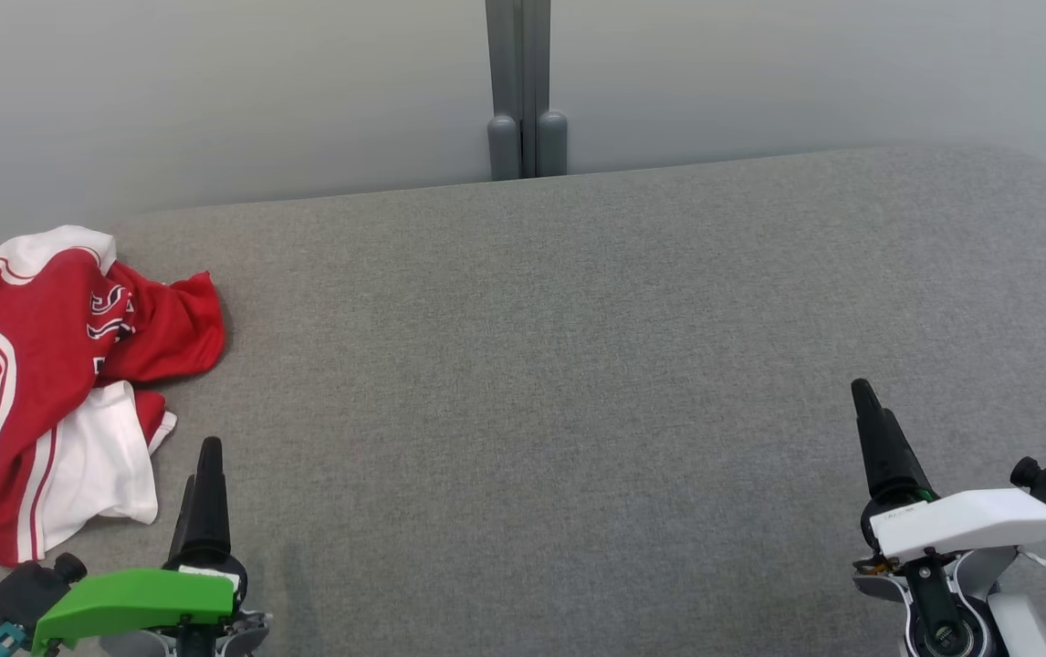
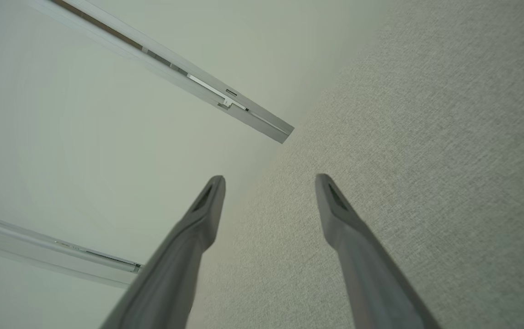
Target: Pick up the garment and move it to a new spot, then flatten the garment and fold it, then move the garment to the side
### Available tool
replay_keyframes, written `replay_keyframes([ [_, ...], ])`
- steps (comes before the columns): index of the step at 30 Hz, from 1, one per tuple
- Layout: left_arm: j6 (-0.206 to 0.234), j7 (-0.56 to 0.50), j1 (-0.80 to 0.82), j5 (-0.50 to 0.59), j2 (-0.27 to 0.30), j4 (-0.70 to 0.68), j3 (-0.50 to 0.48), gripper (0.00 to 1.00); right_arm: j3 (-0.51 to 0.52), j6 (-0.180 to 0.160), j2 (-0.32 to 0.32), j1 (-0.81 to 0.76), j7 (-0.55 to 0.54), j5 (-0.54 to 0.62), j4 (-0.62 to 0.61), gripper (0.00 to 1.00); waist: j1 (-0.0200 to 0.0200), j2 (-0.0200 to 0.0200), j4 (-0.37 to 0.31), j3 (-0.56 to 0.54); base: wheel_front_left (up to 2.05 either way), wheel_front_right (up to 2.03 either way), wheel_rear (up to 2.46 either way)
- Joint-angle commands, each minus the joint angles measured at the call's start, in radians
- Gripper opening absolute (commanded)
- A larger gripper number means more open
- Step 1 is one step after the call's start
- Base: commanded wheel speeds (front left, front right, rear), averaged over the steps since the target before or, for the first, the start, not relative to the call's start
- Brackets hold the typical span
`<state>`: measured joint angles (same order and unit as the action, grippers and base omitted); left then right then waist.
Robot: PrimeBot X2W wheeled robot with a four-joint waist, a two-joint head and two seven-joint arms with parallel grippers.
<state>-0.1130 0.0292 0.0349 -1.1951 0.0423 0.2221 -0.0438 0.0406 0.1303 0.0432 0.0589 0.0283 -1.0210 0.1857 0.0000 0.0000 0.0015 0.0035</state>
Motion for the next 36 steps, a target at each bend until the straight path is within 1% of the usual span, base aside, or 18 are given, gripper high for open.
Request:
replay_keyframes([
  [1,0.004,0.011,0.004,0.05,0.006,-0.018,0.002,1.0,-0.008,0.0,0.008,0.003,0.012,0.052,-0.023,1.0,0.0,0.0,0.0,0.0,0.0,0.0,0.0],
  [11,0.008,0.046,-0.009,0.242,0.007,-0.022,0.01,1.0,-0.028,0.0,0.02,-0.003,0.047,0.222,-0.041,1.0,0.0,0.0,0.001,0.0,0.0,0.0,0.0],
  [21,0.014,0.077,-0.02,0.427,0.01,-0.003,0.016,1.0,-0.054,0.0,0.038,-0.002,0.078,0.367,-0.043,1.0,0.0,0.0,0.002,-0.002,0.0,0.0,0.0],
  [36,0.014,0.119,-0.031,0.627,0.011,-0.002,0.001,1.0,-0.076,0.0,0.05,0.001,0.12,0.552,-0.047,1.0,0.0,0.0,0.001,-0.003,0.0,0.0,0.0],
])
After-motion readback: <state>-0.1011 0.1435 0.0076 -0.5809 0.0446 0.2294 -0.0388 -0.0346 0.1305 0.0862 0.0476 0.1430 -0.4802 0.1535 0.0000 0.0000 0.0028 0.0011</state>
